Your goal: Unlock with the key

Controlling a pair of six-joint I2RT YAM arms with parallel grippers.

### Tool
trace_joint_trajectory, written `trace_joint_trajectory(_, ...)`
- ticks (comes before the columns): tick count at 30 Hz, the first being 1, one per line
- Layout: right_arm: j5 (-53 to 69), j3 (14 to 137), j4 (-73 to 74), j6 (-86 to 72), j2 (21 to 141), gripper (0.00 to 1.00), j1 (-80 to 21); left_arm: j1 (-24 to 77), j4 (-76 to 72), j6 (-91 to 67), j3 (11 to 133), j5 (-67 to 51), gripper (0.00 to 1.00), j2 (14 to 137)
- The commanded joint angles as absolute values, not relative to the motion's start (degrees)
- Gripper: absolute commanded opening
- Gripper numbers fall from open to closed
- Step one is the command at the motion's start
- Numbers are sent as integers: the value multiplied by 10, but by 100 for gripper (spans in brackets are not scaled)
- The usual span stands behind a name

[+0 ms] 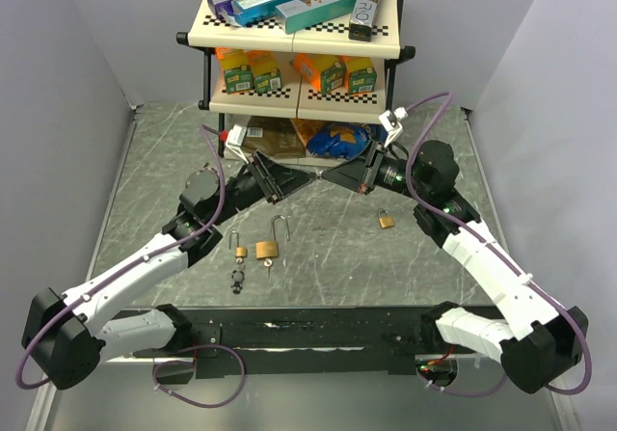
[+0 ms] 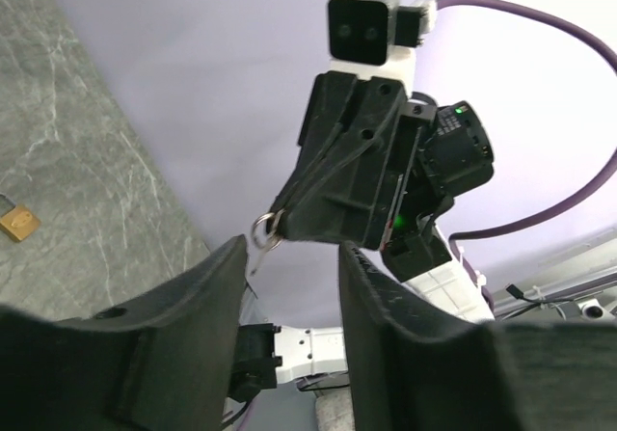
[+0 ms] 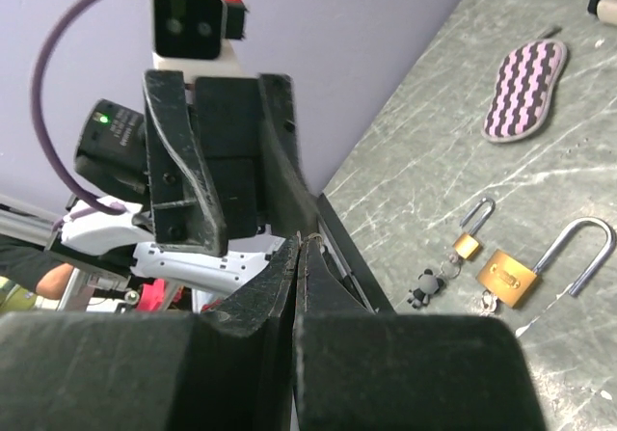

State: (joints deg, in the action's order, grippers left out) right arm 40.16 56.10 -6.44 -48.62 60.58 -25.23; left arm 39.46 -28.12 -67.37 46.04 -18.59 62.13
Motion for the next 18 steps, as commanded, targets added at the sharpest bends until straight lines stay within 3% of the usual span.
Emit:
trace_joint_trajectory(1,422,567,-98,-494,606,0,-250,397,-317,-681,490,-197,43,632)
trace_joint_trajectory(4,417,567,-92,-492,604,0,-250,397,-326,-688,483,-195,36,628)
trace_joint_trajectory(10,410,565,-91,-492,599,0,-250,397,-325,-696,476,-198,40,628)
trace_joint_trajectory(18,410,560,-93,-495,599,0,-250,400,-323,-708,462,-198,36,621)
